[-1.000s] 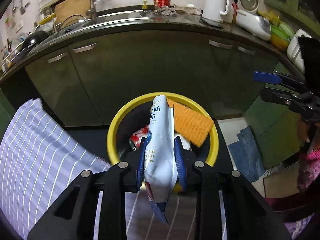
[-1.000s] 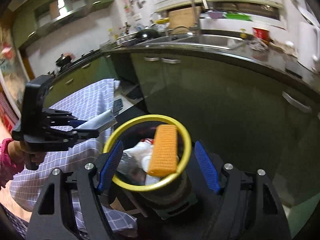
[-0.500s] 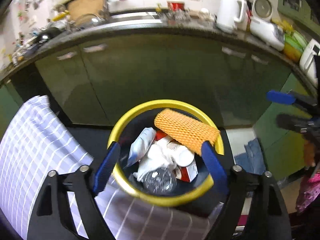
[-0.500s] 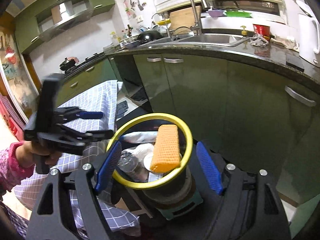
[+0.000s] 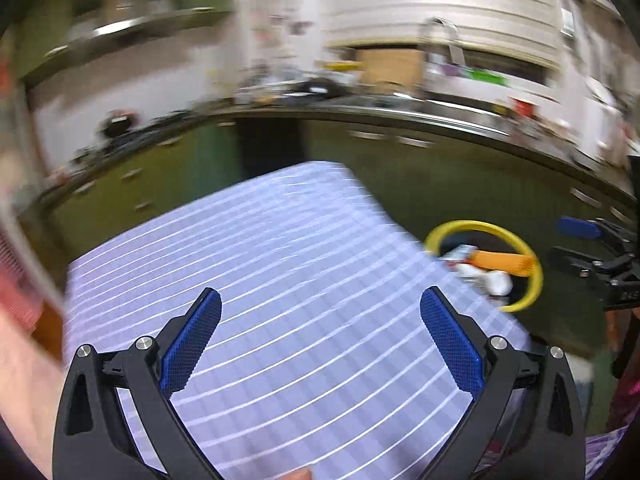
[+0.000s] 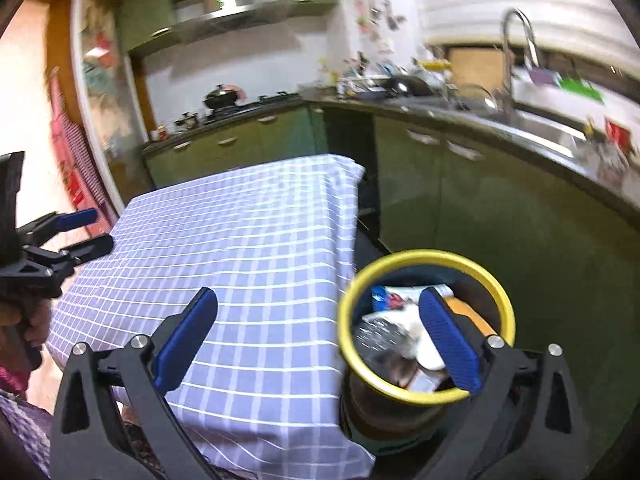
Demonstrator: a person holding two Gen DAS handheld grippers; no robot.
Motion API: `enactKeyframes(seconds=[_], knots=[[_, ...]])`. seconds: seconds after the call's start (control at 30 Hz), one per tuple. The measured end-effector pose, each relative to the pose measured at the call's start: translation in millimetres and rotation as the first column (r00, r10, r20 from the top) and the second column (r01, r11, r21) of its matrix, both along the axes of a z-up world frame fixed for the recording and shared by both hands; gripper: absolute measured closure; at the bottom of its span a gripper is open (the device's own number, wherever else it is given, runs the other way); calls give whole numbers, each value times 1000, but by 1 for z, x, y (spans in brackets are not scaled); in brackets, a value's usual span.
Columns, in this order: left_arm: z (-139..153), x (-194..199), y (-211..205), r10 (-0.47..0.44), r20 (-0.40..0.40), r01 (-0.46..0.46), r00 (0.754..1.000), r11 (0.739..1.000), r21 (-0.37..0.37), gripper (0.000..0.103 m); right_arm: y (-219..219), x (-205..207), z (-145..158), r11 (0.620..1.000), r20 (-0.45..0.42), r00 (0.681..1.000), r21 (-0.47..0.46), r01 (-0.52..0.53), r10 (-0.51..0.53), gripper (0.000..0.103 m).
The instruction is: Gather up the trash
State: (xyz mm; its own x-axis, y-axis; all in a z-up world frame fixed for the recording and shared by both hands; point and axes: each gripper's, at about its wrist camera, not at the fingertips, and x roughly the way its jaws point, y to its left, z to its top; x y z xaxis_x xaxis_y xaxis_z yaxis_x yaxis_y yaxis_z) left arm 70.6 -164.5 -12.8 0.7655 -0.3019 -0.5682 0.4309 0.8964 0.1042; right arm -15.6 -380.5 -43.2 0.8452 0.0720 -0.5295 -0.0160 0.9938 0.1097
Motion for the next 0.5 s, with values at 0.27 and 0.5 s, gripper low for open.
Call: enactKeyframes(seconds=[0.27,0.5], knots=[[8,-55,105,269,73,-262,960,960,-98,5,36,-17,14,998,49,999,-63,15,-12,7],[4,-81,142,339,83,-327,937,936,-127,5,37,-28,16,997,45,999,-64,33,-30,7]])
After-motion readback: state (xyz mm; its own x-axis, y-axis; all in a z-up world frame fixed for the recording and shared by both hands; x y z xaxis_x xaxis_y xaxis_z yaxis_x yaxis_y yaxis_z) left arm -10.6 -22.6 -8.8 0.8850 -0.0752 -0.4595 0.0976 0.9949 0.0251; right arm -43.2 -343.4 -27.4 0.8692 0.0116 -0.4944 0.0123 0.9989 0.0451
